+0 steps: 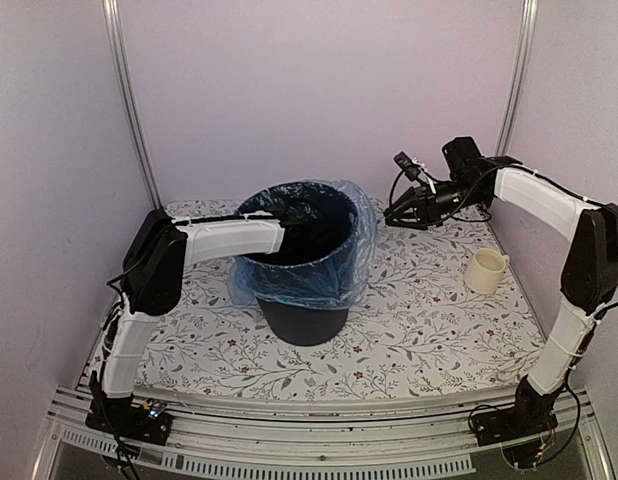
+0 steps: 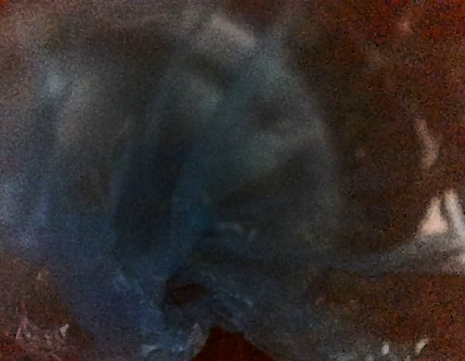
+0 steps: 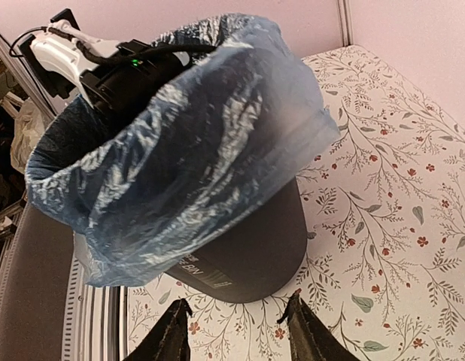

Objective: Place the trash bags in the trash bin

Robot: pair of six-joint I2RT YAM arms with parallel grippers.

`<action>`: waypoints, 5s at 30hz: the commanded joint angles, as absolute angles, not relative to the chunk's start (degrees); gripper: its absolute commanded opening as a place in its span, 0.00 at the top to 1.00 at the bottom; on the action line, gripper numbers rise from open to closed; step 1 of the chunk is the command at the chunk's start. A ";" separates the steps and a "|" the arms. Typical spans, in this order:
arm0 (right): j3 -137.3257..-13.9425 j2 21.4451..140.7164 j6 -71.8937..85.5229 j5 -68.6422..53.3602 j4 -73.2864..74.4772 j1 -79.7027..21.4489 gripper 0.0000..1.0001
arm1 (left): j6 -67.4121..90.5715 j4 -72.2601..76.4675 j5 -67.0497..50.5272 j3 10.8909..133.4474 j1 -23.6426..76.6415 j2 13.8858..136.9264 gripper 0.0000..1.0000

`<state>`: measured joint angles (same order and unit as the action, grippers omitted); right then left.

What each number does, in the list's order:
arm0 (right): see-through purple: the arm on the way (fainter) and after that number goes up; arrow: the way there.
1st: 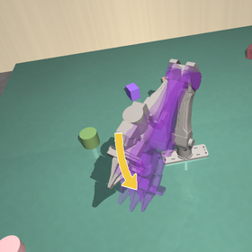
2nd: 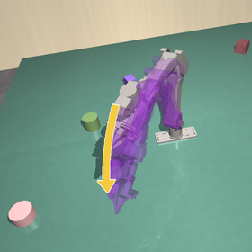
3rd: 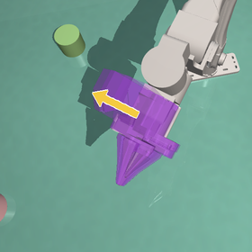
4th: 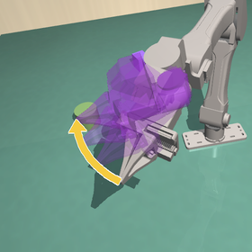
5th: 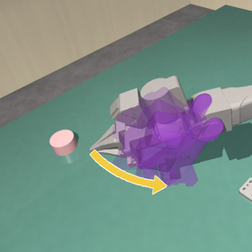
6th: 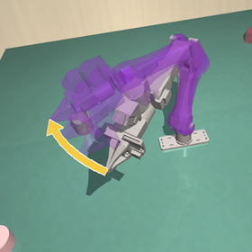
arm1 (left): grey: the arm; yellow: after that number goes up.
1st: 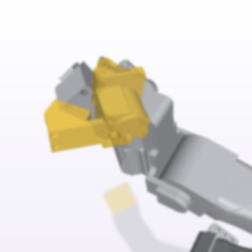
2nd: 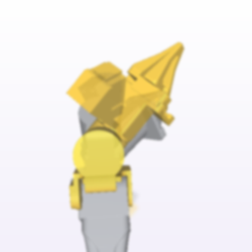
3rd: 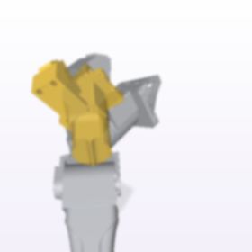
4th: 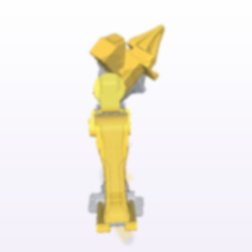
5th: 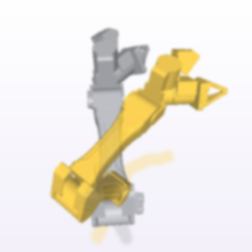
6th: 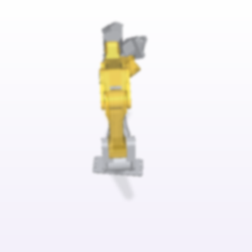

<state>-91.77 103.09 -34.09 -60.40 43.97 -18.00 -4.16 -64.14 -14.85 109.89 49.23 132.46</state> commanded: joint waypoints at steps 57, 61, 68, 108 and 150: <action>-95.32 109.34 -7.73 -71.03 41.37 -21.57 0.99 | -3.08 -64.95 -13.35 109.55 55.57 130.84 1.00; -94.35 110.32 -7.30 -69.40 41.63 -21.54 0.99 | -3.09 -64.95 -12.80 109.51 55.39 130.44 1.00; -92.91 111.93 -8.31 -68.00 42.81 -21.56 0.99 | -3.16 -65.04 -11.84 110.19 55.29 129.04 1.00; -95.10 113.00 -12.43 -65.57 44.93 -21.53 0.98 | -6.35 -62.42 -18.15 113.54 52.31 109.95 1.00; -77.08 84.56 -37.69 -61.17 42.39 -31.65 0.73 | 30.46 11.62 -25.30 38.14 36.54 68.44 0.70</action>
